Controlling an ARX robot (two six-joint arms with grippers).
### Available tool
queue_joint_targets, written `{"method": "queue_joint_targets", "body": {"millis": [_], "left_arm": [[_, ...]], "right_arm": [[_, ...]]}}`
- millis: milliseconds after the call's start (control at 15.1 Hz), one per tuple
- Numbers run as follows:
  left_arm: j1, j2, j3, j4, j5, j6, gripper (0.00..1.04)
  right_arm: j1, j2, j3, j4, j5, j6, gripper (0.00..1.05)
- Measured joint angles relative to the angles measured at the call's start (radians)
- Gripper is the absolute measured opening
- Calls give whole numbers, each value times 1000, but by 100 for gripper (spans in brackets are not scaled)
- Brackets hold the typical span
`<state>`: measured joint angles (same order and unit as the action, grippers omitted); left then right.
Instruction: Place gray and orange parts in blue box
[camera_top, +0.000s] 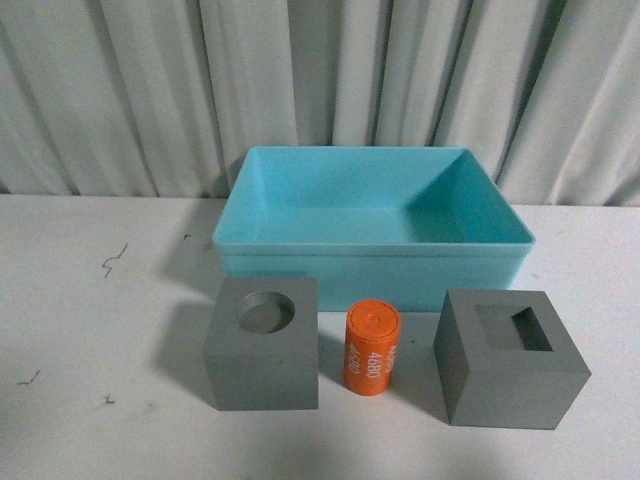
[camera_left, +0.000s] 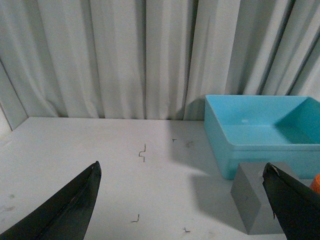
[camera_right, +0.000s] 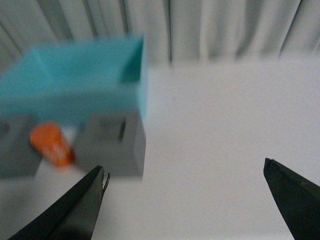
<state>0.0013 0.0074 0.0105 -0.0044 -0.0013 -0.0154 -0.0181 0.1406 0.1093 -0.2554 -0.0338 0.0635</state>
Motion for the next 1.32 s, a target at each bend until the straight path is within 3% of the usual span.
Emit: {"method": "queue_joint_targets", "body": {"millis": [66, 132, 198, 397, 661, 793, 1190, 1256, 1322], "left_arm": [[0, 0, 0, 2, 2, 0, 98], [-1, 0, 0, 1, 1, 0, 98], [-1, 0, 0, 1, 1, 0, 98], [-1, 0, 0, 1, 1, 0, 98], [-1, 0, 0, 1, 1, 0, 98], [-1, 0, 0, 1, 1, 0, 98], [-1, 0, 0, 1, 1, 0, 98], [-1, 0, 0, 1, 1, 0, 98], [-1, 0, 0, 1, 1, 0, 98]], "right_arm": [[-67, 275, 114, -48, -17, 42, 98], [-128, 455, 199, 55, -51, 40, 98], [-132, 568, 274, 138, -85, 19, 98], [-23, 932, 428, 326, -128, -91, 98], [68, 1295, 436, 547, -136, -47, 98], [119, 1490, 484, 639, -90, 21, 98], [171, 1659, 531, 660, -37, 93, 98], [171, 1671, 541, 660, -34, 110, 94], [174, 1680, 552, 651, -23, 130, 83]]}}
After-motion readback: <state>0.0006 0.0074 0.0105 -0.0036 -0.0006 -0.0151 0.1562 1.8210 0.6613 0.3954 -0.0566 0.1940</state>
